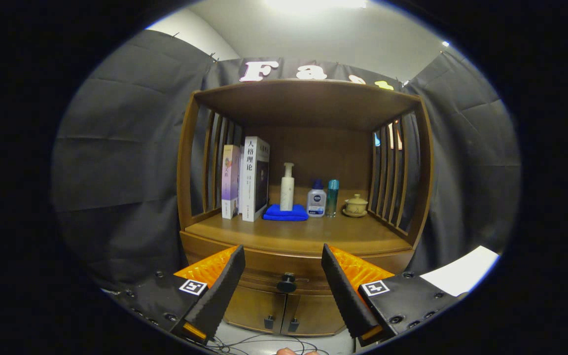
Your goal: Pull open the drawer, take out the items inside it, and place them on the countertop above the cabinet.
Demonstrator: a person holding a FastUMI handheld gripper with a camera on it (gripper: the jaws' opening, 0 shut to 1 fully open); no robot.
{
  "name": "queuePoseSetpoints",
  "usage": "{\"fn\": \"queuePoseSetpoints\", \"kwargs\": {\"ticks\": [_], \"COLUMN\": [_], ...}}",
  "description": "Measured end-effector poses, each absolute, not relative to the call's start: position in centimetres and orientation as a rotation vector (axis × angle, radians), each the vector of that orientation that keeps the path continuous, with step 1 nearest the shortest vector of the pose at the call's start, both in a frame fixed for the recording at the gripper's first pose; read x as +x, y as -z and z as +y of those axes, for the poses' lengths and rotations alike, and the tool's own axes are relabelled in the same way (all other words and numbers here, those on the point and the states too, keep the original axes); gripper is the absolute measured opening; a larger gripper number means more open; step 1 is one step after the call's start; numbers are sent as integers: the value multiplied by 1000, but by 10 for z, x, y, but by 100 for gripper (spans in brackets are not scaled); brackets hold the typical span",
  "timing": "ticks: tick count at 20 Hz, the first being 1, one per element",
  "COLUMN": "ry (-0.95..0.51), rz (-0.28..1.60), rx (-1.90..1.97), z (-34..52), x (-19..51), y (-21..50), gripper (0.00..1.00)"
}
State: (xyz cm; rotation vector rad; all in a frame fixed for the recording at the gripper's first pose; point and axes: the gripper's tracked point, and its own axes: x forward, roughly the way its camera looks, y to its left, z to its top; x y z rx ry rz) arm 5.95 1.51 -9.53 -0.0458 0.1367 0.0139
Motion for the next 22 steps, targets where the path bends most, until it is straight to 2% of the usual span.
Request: {"fn": "queuePoseSetpoints", "kwargs": {"ticks": [4, 12, 22], "ry": [46, 73, 4], "rz": [128, 262, 326], "rx": [-33, 61, 48], "z": [-8, -39, -8], "x": [81, 122, 142], "y": [113, 188, 229], "gripper": [98, 98, 97]}}
